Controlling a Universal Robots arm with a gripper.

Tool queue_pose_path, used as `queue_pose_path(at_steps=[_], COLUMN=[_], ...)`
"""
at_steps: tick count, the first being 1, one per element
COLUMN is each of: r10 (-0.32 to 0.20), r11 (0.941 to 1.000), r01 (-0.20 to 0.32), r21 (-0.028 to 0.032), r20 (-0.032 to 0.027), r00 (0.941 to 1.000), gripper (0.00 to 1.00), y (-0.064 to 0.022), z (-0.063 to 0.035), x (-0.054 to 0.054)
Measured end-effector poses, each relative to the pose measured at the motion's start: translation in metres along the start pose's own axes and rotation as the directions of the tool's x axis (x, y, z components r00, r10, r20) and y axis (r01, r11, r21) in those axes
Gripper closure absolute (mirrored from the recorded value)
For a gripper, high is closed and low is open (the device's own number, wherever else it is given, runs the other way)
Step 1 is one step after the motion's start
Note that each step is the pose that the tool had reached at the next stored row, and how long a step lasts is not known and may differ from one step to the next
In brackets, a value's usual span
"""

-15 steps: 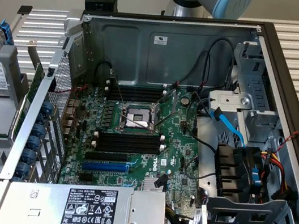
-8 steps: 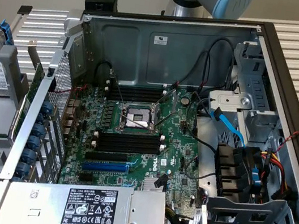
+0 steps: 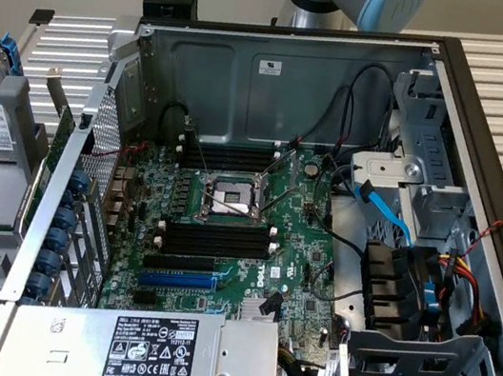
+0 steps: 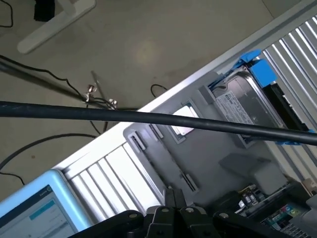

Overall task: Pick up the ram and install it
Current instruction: 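Pick up the ram and move it above insertion slot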

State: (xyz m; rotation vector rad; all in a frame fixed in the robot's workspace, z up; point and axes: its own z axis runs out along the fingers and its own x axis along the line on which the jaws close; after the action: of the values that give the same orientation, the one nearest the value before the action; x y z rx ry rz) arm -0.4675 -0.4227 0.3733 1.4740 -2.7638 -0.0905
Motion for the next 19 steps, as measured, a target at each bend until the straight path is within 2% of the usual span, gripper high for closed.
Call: queue_pose_path(at_steps=[4, 9, 13, 18, 19], r10=[-0.073, -0.164, -0.235, -0.321, -0.332], r11=[0.9973, 0.9865, 0.9721, 0.9470, 0.9434], r01=[0.073, 0.164, 0.234, 0.321, 0.332], r21=[-0.0016, -0.0040, -0.0062, -0.0092, -0.0095], r20=[-0.0040, -0.0087, -0.0123, -0.0166, -0.0176], r00=[0.9973, 0.9865, 0.9720, 0.9468, 0.9432], gripper=[0.89, 0.89, 0.89, 0.89, 0.89], y=[-0.0001, -0.0002, -0.0003, -0.0003, -0.0003], z=[0.0017, 0.0039, 0.0056, 0.0070, 0.0070], x=[0.0000, 0.0001, 0.0001, 0.0002, 0.0002])
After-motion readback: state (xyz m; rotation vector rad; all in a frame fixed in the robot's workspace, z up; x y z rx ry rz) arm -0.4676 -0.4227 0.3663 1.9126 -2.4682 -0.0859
